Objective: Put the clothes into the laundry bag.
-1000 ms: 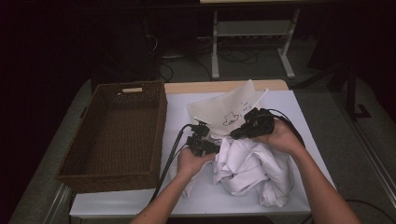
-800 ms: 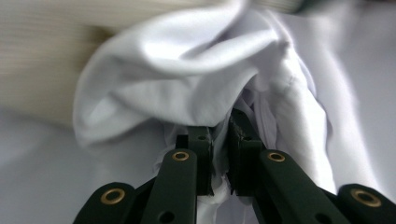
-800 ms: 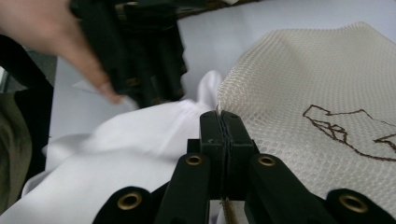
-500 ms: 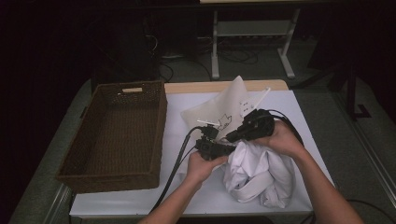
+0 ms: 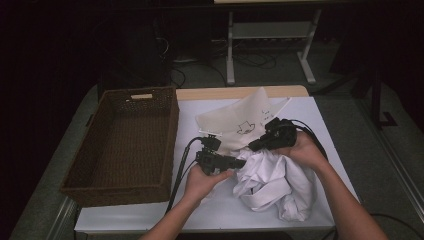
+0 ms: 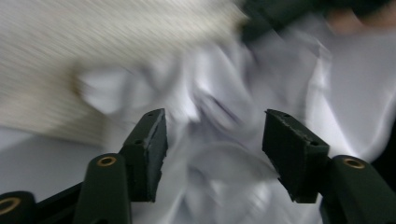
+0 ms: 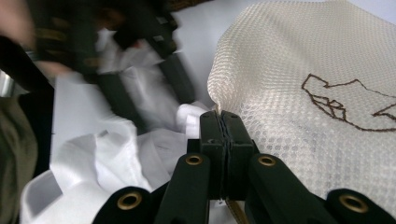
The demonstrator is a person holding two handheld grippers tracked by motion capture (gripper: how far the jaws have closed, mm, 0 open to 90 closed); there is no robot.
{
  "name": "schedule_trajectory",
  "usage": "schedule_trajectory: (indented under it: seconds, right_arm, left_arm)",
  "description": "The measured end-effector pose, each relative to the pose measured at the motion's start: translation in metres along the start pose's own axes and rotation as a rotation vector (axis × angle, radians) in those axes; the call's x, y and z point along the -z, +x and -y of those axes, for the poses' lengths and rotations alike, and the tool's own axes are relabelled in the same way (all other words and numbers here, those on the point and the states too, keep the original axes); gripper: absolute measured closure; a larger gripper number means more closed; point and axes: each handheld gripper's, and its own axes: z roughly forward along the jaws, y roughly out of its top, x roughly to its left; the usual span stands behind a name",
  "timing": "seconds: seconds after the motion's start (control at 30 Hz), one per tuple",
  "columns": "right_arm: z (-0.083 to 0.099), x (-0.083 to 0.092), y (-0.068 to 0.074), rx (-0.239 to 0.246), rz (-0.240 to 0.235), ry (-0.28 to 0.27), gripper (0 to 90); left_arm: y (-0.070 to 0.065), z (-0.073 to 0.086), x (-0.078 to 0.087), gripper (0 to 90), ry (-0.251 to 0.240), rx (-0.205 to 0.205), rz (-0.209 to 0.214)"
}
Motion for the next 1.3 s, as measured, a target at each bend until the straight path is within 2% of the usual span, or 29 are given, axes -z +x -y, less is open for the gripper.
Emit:
schedule_trajectory:
  seconds: [0.13,0.2,0.23,0.27,0.3,0.33,0.4,0.43,0.47,0.57,0.6,0.67,0.7,0.77,0.8,0.83,0.87,0.9,0.93,0.97,1.0,1.03,1.07,1.1,1.13,1.2,1.23,1.27,1.3]
  right_arm:
    - [-0.005,-0.002,-0.002,0.002,0.005,0.006,88.8]
    - [-0.007,-0.003,-0.001,0.011,0.007,0.015,88.9]
    - [-0.007,-0.004,0.0,0.013,0.004,0.017,88.9]
    - [-0.007,-0.005,0.001,0.015,0.004,0.024,88.9]
    - [-0.007,-0.005,0.001,0.018,0.007,0.027,88.9]
    - [-0.006,-0.005,0.001,0.017,0.009,0.03,88.8]
    - [-0.006,-0.003,0.001,0.015,0.01,0.031,88.9]
    - [-0.006,0.0,0.003,0.021,0.006,0.021,88.9]
    - [-0.006,0.0,0.003,0.021,0.006,0.021,88.9]
    - [-0.007,0.005,0.008,0.034,-0.004,0.013,88.9]
    - [-0.012,0.007,0.014,0.044,-0.017,-0.016,88.9]
    - [-0.018,0.006,0.019,0.058,-0.016,-0.03,88.9]
    - [-0.021,0.005,0.021,0.065,-0.005,-0.03,88.9]
    - [-0.024,0.0,0.014,0.027,0.009,-0.032,88.8]
    - [-0.024,0.0,0.014,0.027,0.009,-0.032,88.8]
    - [-0.022,-0.009,0.004,-0.004,0.01,0.001,88.8]
    - [-0.022,-0.009,0.004,-0.004,0.01,0.001,88.8]
    - [-0.021,-0.01,0.001,-0.01,0.006,0.009,88.8]
    - [-0.019,-0.011,-0.003,-0.016,0.008,0.011,88.9]
    - [-0.019,-0.011,-0.003,-0.016,0.008,0.011,88.9]
    - [-0.019,-0.01,-0.004,-0.019,0.01,0.007,88.8]
    - [-0.018,-0.006,-0.007,-0.021,0.018,-0.001,88.8]
    - [-0.018,-0.006,-0.007,-0.021,0.018,-0.001,88.8]
    - [-0.018,-0.005,-0.008,-0.025,0.023,0.001,88.8]
    - [-0.017,-0.005,-0.008,-0.025,0.025,0.003,88.8]
    - [-0.018,-0.005,-0.009,-0.024,0.027,0.005,88.8]
    - [-0.019,-0.006,-0.008,-0.019,0.028,0.01,88.8]
    - [-0.019,-0.006,-0.008,-0.019,0.028,0.01,88.8]
    - [-0.019,-0.007,-0.007,-0.019,0.027,0.012,88.8]
  left_arm:
    - [-0.004,0.001,-0.028,33.4,0.069,-0.001,0.025]
    - [0.0,-0.002,-0.046,36.3,0.086,0.0,-0.026]
    - [0.002,-0.003,-0.051,43.3,0.075,0.01,-0.049]
    - [0.005,-0.003,-0.053,56.6,0.053,0.021,-0.054]
    - [0.009,-0.005,-0.055,65.5,0.024,0.035,-0.049]
    - [0.012,-0.006,-0.054,75.7,-0.006,0.05,-0.047]
    - [0.015,-0.007,-0.049,81.1,-0.054,0.068,-0.046]
    - [0.015,-0.007,-0.04,82.2,-0.104,0.057,-0.078]
    - [0.015,-0.007,-0.04,82.3,-0.104,0.057,-0.078]
    - [0.02,-0.01,-0.017,82.5,-0.212,0.092,-0.089]
    - [0.022,-0.013,-0.004,82.6,-0.259,0.089,-0.106]
    - [0.022,-0.014,0.0,82.6,-0.27,0.084,-0.121]
    - [0.024,-0.016,0.005,82.5,-0.274,0.066,-0.167]
    - [0.026,-0.017,0.004,81.3,-0.266,0.078,-0.179]
    - [0.029,-0.017,0.003,81.3,-0.248,0.087,-0.178]
    - [0.031,-0.016,0.002,75.6,-0.228,0.08,-0.174]
    - [0.031,-0.015,0.002,75.6,-0.209,0.068,-0.165]
    - [0.029,-0.014,0.004,69.6,-0.179,0.06,-0.165]
    - [0.023,-0.011,0.01,54.5,-0.149,0.022,-0.161]
    - [0.023,-0.011,0.01,50.5,-0.149,0.022,-0.161]
    - [0.018,-0.01,0.015,50.5,-0.118,-0.007,-0.169]
    - [0.01,-0.007,0.024,42.7,-0.112,-0.039,-0.17]
    - [0.01,-0.007,0.024,42.2,-0.112,-0.039,-0.17]
    - [0.006,-0.005,0.028,39.9,-0.098,-0.061,-0.163]
    - [0.003,-0.004,0.028,36.3,-0.071,-0.062,-0.149]
    - [-0.001,0.0,0.02,34.4,0.017,-0.082,-0.137]
    - [0.001,0.002,0.005,33.0,0.078,-0.097,-0.157]
    - [0.001,0.002,0.005,31.8,0.078,-0.097,-0.157]
    - [0.005,0.003,-0.009,31.8,0.111,-0.07,-0.149]
